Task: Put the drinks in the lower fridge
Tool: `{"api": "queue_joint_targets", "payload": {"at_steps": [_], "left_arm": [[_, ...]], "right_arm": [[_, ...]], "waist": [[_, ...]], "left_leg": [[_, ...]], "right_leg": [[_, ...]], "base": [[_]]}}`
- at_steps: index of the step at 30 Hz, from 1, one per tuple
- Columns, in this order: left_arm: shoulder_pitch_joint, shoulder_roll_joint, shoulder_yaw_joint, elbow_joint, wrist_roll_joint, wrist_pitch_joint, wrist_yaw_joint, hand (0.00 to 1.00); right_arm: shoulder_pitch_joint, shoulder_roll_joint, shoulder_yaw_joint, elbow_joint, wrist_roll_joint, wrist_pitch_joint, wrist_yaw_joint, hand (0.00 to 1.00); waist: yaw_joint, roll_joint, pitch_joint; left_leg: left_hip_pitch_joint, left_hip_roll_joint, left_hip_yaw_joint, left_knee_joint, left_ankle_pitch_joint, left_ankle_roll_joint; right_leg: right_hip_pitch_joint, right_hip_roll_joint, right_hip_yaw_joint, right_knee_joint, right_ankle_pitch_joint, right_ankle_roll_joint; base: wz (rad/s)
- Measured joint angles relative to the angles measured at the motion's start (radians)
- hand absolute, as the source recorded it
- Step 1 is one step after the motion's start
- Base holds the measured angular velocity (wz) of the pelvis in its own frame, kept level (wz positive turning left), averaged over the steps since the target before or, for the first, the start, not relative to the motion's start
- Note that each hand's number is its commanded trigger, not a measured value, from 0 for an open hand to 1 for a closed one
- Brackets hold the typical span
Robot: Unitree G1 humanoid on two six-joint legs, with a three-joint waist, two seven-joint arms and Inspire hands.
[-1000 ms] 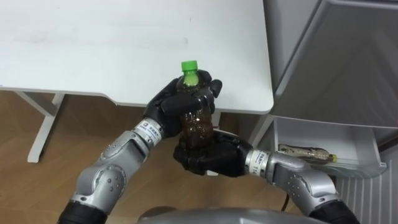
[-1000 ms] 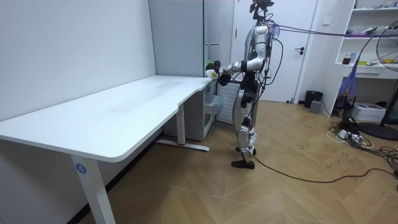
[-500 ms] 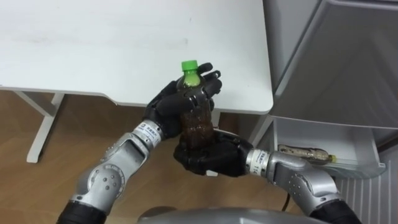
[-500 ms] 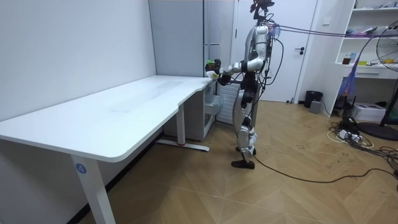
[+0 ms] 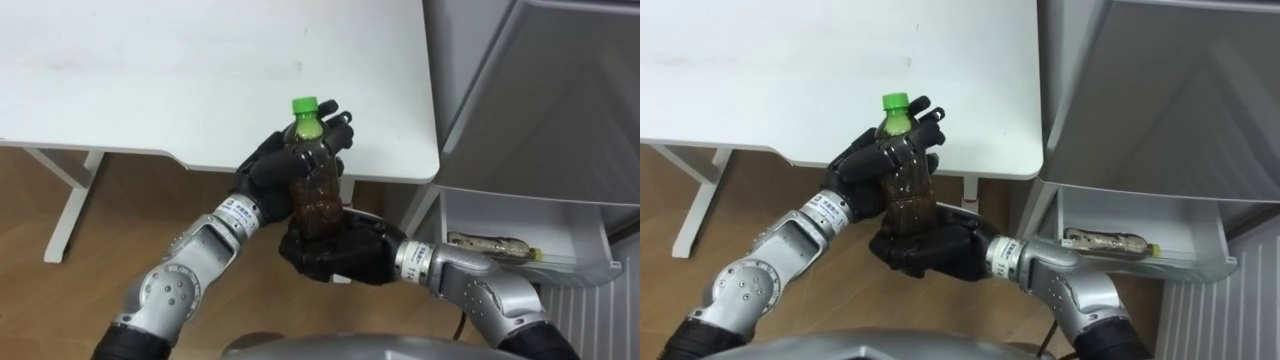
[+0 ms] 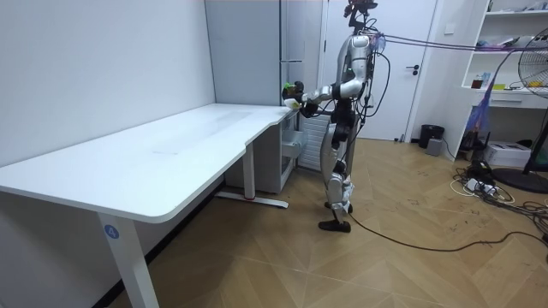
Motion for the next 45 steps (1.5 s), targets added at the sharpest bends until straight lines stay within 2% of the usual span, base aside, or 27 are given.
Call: {"api": "queue_joint_targets", "payload": {"at_steps": [1, 4, 6, 7, 9, 11, 14, 20, 22, 23, 24, 25, 26, 27, 28, 30, 32, 33, 34, 36, 38, 40, 42, 45], "left_arm": [[0.0, 0.0, 0.0, 0.0, 0.002, 0.0, 0.0, 0.0], [0.014, -0.013, 0.012, -0.018, 0.103, 0.0, -0.015, 0.0], [0.022, -0.048, 0.038, -0.037, 0.239, 0.0, -0.039, 0.0], [0.022, -0.053, 0.038, -0.053, 0.278, 0.0, -0.04, 0.0], [0.021, -0.071, 0.047, -0.09, 0.429, -0.002, -0.056, 0.0], [0.02, -0.081, 0.047, -0.108, 0.513, -0.007, -0.07, 0.0], [0.021, -0.104, 0.047, -0.138, 0.653, -0.011, -0.099, 0.0], [0.021, -0.105, 0.045, -0.205, 0.813, -0.052, -0.124, 0.0], [0.02, -0.101, 0.045, -0.227, 0.915, -0.071, -0.133, 0.0], [0.012, -0.084, 0.047, -0.227, 1.031, -0.11, -0.132, 0.0], [0.011, -0.047, 0.048, -0.23, 1.124, -0.148, -0.132, 0.0], [0.011, -0.03, 0.048, -0.23, 1.165, -0.167, -0.132, 0.0], [0.012, -0.009, 0.047, -0.231, 1.224, -0.206, -0.132, 0.0], [0.012, 0.0, 0.047, -0.233, 1.292, -0.25, -0.13, 0.0], [0.012, 0.006, 0.047, -0.238, 1.323, -0.271, -0.126, 0.0], [0.012, 0.025, 0.047, -0.239, 1.412, -0.35, -0.105, 0.0], [0.012, 0.03, 0.047, -0.239, 1.484, -0.392, -0.069, 0.0], [0.012, 0.052, 0.059, -0.238, 1.571, -0.408, -0.039, 0.0], [0.012, 0.071, 0.072, -0.236, 1.618, -0.41, -0.027, 0.0], [0.019, 0.178, 0.166, -0.196, 1.783, -0.398, 0.021, 0.0], [0.025, 0.229, 0.216, -0.162, 1.866, -0.377, 0.054, 0.0], [0.043, 0.238, 0.252, -0.147, 1.924, -0.35, 0.083, 0.0], [0.063, 0.253, 0.259, -0.147, 1.973, -0.347, 0.102, 0.0], [0.071, 0.254, 0.259, -0.143, 1.977, -0.342, 0.119, 0.0]], "right_arm": [[0.0, 0.0, 0.0, 0.0, 0.0, 0.001, 0.0, 1.0], [0.013, 0.005, -0.007, 0.0, -0.003, 0.004, 0.005, 1.0], [0.022, 0.014, -0.019, 0.0, -0.01, 0.004, 0.005, 1.0], [0.023, 0.016, -0.021, 0.0, -0.009, 0.001, 0.005, 1.0], [0.032, 0.02, -0.034, 0.0, -0.008, -0.012, 0.008, 1.0], [0.034, 0.018, -0.038, 0.0, -0.008, -0.017, 0.01, 1.0], [0.063, 0.019, -0.045, 0.0, -0.004, -0.065, 0.011, 1.0], [0.063, 0.019, -0.049, 0.003, -0.005, -0.148, 0.022, 1.0], [0.069, 0.015, -0.052, 0.003, -0.014, -0.171, 0.021, 1.0], [0.079, 0.005, -0.055, 0.004, -0.015, -0.175, 0.016, 1.0], [0.08, -0.014, -0.058, 0.008, -0.038, -0.178, 0.004, 1.0], [0.078, -0.027, -0.058, 0.008, -0.055, -0.18, -0.004, 1.0], [0.078, -0.051, -0.058, 0.009, -0.085, -0.182, -0.017, 1.0], [0.081, -0.069, -0.058, 0.009, -0.107, -0.183, -0.023, 1.0], [0.086, -0.078, -0.058, 0.009, -0.111, -0.186, -0.028, 1.0], [0.102, -0.102, -0.061, 0.015, -0.12, -0.201, -0.052, 1.0], [0.109, -0.118, -0.08, 0.035, -0.121, -0.207, -0.063, 1.0], [0.113, -0.136, -0.102, 0.054, -0.121, -0.216, -0.064, 1.0], [0.121, -0.152, -0.116, 0.054, -0.12, -0.223, -0.065, 1.0], [0.15, -0.222, -0.196, 0.055, -0.118, -0.248, -0.067, 1.0], [0.167, -0.252, -0.268, 0.057, -0.114, -0.253, -0.08, 1.0], [0.172, -0.274, -0.318, 0.057, -0.113, -0.254, -0.091, 1.0], [0.172, -0.289, -0.329, 0.07, -0.108, -0.288, -0.077, 1.0], [0.173, -0.289, -0.322, 0.093, -0.098, -0.295, -0.068, 1.0]], "waist": [[0.001, 0.0, 0.0], [0.004, 0.001, -0.0025], [0.005, 0.002, -0.0031], [0.005, 0.002, -0.0031], [0.005, 0.005, -0.0037], [0.001, 0.006, -0.0033], [0.001, 0.008, -0.0029], [0.002, 0.014, -0.0007], [-0.001, 0.014, -0.0009], [0.002, 0.014, -0.0015], [0.002, 0.015, -0.0019], [0.002, 0.015, -0.0018], [0.002, 0.015, -0.0017], [0.003, 0.014, -0.0014], [0.004, 0.013, -0.0013], [0.003, 0.014, -0.001], [0.002, 0.014, -0.0007], [0.003, 0.014, -0.0006], [0.002, 0.014, -0.0009], [-0.015, 0.015, 0.0012], [-0.019, 0.015, 0.0022], [-0.027, 0.014, 0.0018], [-0.03, 0.009, 0.0003], [-0.03, 0.006, -0.0011]], "left_leg": [[0.001, 0.0, -0.001, 0.0, 0.0, 0.0], [0.011, -0.001, 0.002, -0.012, 0.001, 0.0], [0.012, -0.001, 0.002, -0.012, 0.001, 0.0], [0.011, -0.001, 0.002, -0.012, 0.001, 0.0], [0.011, -0.007, 0.006, -0.012, 0.001, 0.0], [0.01, -0.007, -0.002, -0.009, 0.001, 0.0], [0.014, -0.009, -0.006, -0.007, 0.001, -0.001], [0.016, -0.009, -0.009, -0.009, 0.002, -0.001], [0.016, -0.009, -0.02, -0.017, 0.002, 0.0], [0.018, -0.01, -0.025, -0.017, 0.002, 0.0], [0.02, -0.011, -0.026, -0.016, 0.002, -0.001], [0.019, -0.012, -0.025, -0.015, 0.002, -0.001], [0.016, -0.014, -0.027, -0.014, 0.002, -0.001], [0.016, -0.015, -0.029, -0.013, 0.002, -0.001], [0.016, -0.016, -0.03, -0.013, 0.002, -0.001], [0.017, -0.017, -0.031, -0.012, 0.002, -0.001], [0.017, -0.019, -0.031, -0.013, 0.003, 0.0], [0.017, -0.019, -0.031, -0.018, 0.003, 0.0], [0.018, -0.019, -0.031, -0.02, 0.003, 0.0], [0.024, -0.02, -0.032, -0.032, 0.008, 0.0], [0.024, -0.019, -0.032, -0.036, 0.008, 0.0], [0.023, -0.019, -0.031, -0.043, 0.011, -0.001], [0.015, -0.019, -0.029, -0.045, 0.016, -0.001], [0.013, -0.019, -0.025, -0.044, 0.018, -0.001]], "right_leg": [[0.001, 0.0, 0.0, 0.0, 0.0, 0.0], [0.002, -0.001, -0.003, 0.001, 0.0, 0.0], [0.002, 0.0, -0.003, 0.0, 0.0, 0.0], [0.002, 0.0, -0.003, 0.0, 0.0, 0.0], [0.002, 0.0, -0.004, 0.0, 0.0, 0.0], [0.003, 0.0, -0.011, -0.002, 0.0, 0.0], [0.008, -0.001, -0.02, -0.003, 0.0, 0.0], [0.012, -0.003, -0.02, -0.007, 0.0, 0.0], [0.02, -0.004, -0.023, -0.017, 0.0, 0.0], [0.022, -0.003, -0.025, -0.017, 0.0, 0.0], [0.024, -0.002, -0.023, -0.016, 0.0, 0.0], [0.023, -0.002, -0.023, -0.016, 0.0, 0.0], [0.021, -0.001, -0.024, -0.016, 0.0, 0.0], [0.022, -0.001, -0.026, -0.017, 0.0, 0.0], [0.022, -0.001, -0.027, -0.017, 0.0, 0.0], [0.021, -0.002, -0.021, -0.018, 0.0, 0.0], [0.019, -0.003, -0.021, -0.017, 0.0, 0.0], [0.018, -0.003, -0.019, -0.017, 0.0, 0.0], [0.018, -0.003, -0.018, -0.017, 0.0, 0.0], [0.017, -0.003, -0.016, -0.017, 0.0, 0.0], [0.016, -0.003, -0.017, -0.018, 0.0, 0.0], [0.012, -0.003, -0.016, -0.018, 0.0, 0.0], [0.0, -0.003, -0.017, -0.018, 0.0, 0.0], [-0.007, -0.003, -0.018, -0.018, 0.0, 0.0]], "base": [[0.0], [-0.04], [0.0], [0.0], [0.0], [0.05], [0.07], [0.0], [0.08], [0.06], [0.04], [0.0], [0.0], [0.04], [0.04], [0.0], [-0.03], [-0.08], [-0.09], [-0.04], [0.0], [-0.02], [0.0], [0.01]]}}
